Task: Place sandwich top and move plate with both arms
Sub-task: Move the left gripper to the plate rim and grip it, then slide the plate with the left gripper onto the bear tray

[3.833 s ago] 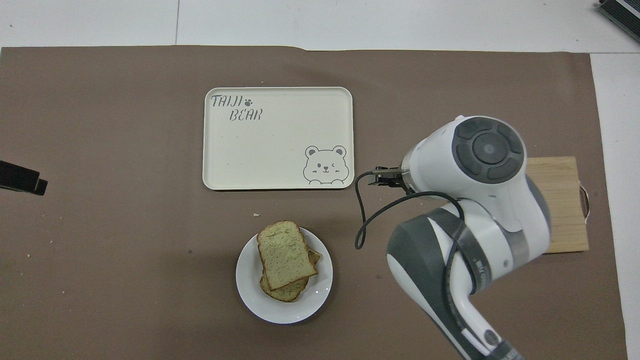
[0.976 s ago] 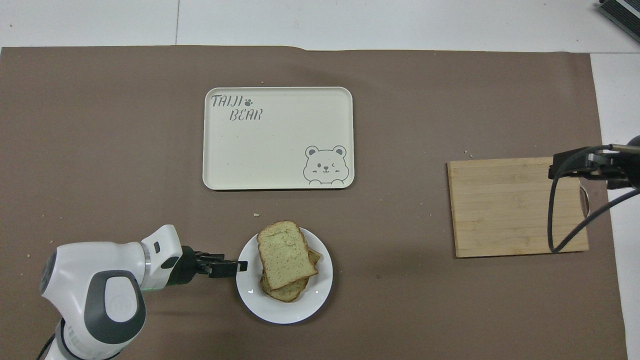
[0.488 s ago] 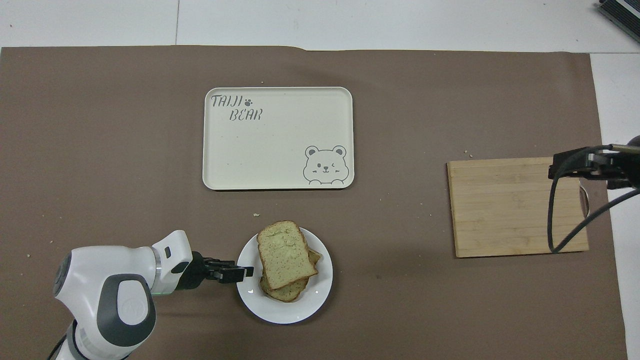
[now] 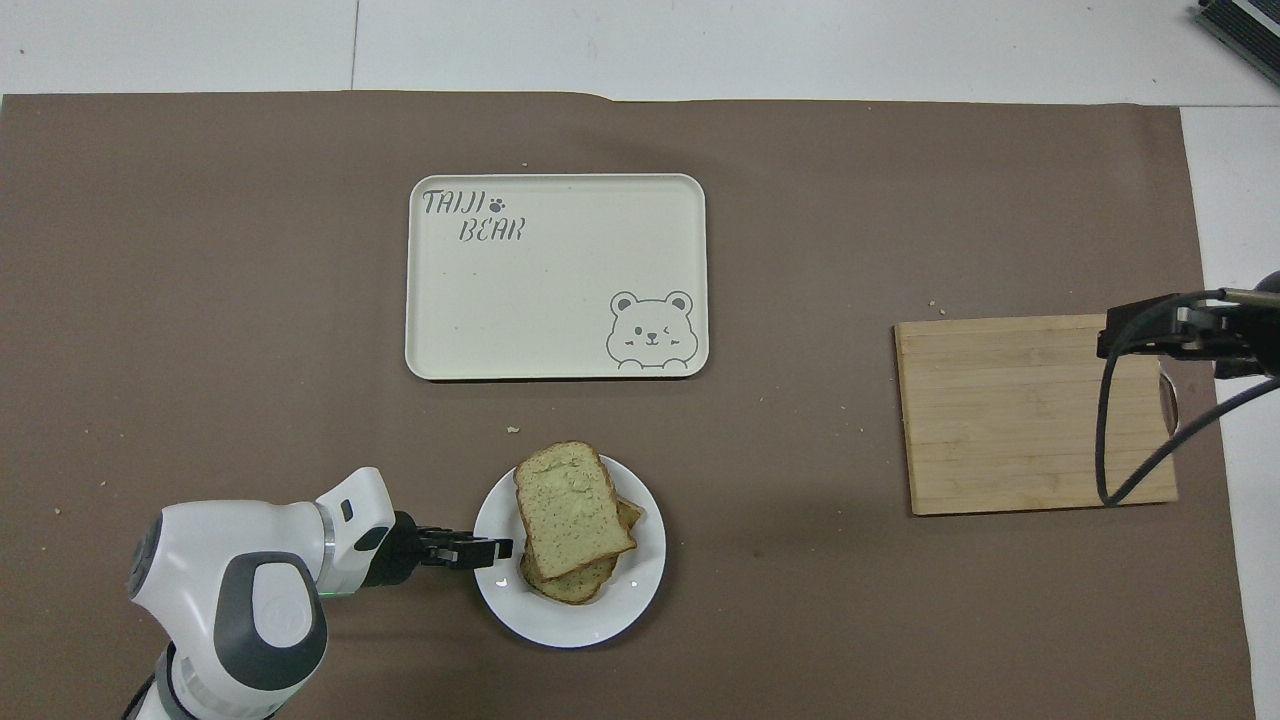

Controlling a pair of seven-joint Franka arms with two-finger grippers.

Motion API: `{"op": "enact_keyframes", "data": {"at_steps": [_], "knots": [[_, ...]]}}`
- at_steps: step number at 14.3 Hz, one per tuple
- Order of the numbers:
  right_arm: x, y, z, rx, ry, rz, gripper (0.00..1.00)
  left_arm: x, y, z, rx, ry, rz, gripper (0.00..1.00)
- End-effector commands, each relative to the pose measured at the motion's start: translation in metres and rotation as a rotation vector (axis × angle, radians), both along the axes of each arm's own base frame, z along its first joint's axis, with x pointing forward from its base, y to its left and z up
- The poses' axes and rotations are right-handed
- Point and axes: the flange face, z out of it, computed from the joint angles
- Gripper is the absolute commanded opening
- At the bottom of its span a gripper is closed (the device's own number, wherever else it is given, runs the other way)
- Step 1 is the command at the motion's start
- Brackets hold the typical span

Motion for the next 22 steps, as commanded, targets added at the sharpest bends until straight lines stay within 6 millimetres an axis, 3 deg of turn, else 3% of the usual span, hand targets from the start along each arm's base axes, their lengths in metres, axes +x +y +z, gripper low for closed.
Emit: {"op": "enact_keyframes", "data": {"at_steps": [1, 2, 9, 16, 22], "knots": [[0.002, -0.003, 0.002, 0.019, 0.001, 0.015, 1.0, -0.007, -0.006, -0.006, -0.004, 0.005, 0.007, 0.26], [0.002, -0.004, 0.002, 0.019, 0.001, 0.014, 1.0, -0.007, -0.006, -0.006, -0.01, 0.012, 0.006, 0.0], [0.002, -0.003, 0.002, 0.019, 0.001, 0.015, 1.0, 0.0, 0.004, -0.003, -0.055, 0.044, 0.016, 0.0], [0.002, -0.003, 0.002, 0.019, 0.001, 0.015, 1.0, 0.073, 0.041, 0.039, -0.211, 0.032, 0.093, 0.0], [0.002, -0.003, 0.002, 0.019, 0.001, 0.015, 1.0, 0.129, 0.045, 0.062, -0.353, -0.048, 0.206, 0.0]]}}
